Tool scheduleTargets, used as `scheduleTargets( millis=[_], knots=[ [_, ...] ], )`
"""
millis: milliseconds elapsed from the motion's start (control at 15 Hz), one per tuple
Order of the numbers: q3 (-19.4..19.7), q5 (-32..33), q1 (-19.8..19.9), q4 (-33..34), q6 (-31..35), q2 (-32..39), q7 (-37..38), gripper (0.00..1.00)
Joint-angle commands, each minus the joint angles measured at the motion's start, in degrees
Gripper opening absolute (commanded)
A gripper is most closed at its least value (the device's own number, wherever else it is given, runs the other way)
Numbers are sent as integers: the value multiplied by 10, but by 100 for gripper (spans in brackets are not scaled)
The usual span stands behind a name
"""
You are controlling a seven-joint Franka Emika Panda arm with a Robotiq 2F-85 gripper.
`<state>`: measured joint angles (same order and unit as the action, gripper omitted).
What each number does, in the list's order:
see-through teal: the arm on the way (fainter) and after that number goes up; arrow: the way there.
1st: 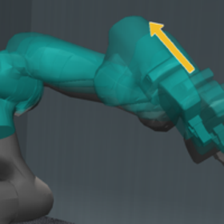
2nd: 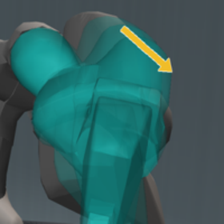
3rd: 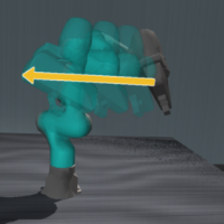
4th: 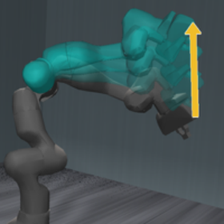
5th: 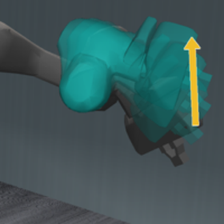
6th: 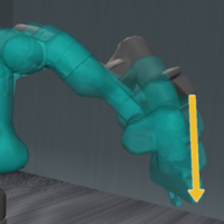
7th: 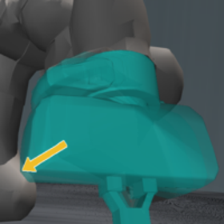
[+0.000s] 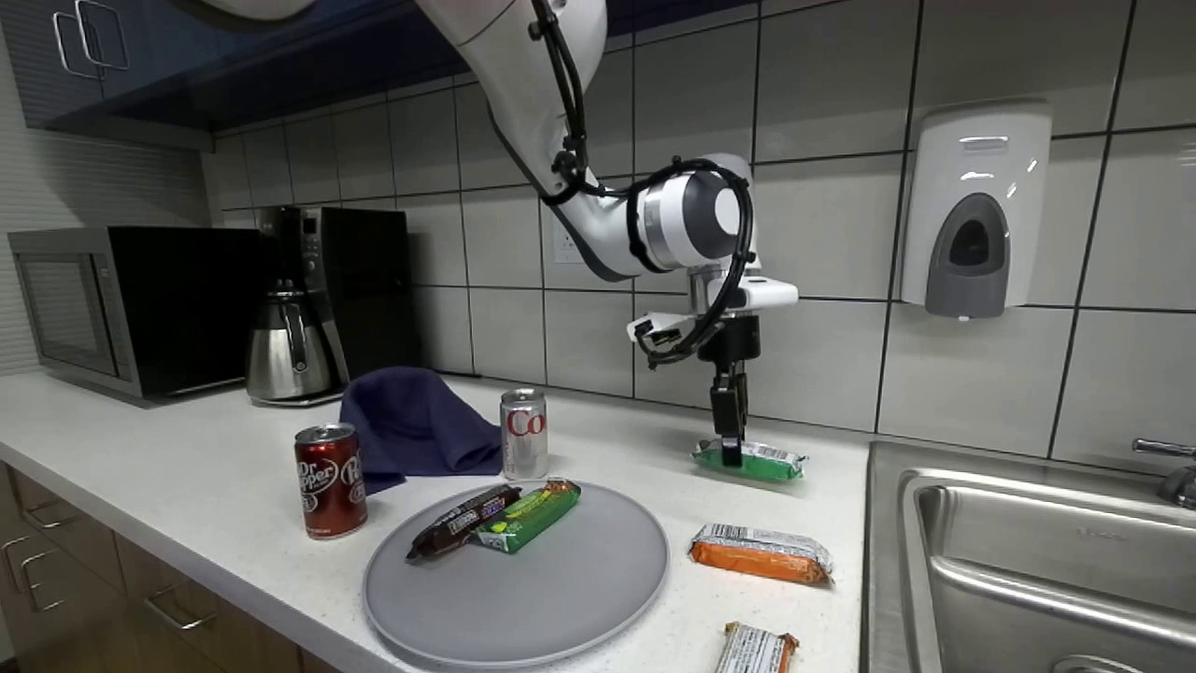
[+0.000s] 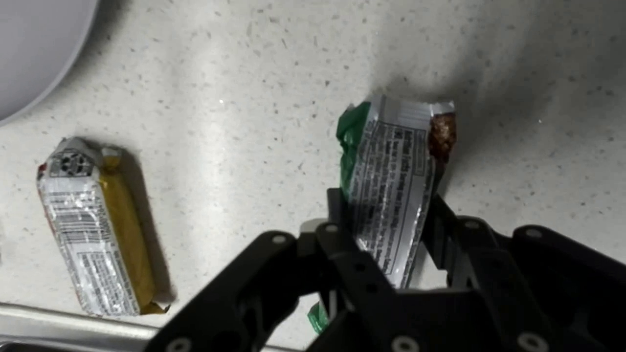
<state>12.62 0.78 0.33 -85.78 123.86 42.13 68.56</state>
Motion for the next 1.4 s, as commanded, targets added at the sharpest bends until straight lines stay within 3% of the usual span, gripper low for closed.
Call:
scheduleTargets(
  millis=[0, 400, 1333],
  knots=[
    [-1, 15, -9, -66, 44, -33, -13, 15],
    [-1, 18, -13, -120, 88, -70, -29, 15],
    [-4, 39, -12, -270, 118, -222, -104, 15]
  ],
)
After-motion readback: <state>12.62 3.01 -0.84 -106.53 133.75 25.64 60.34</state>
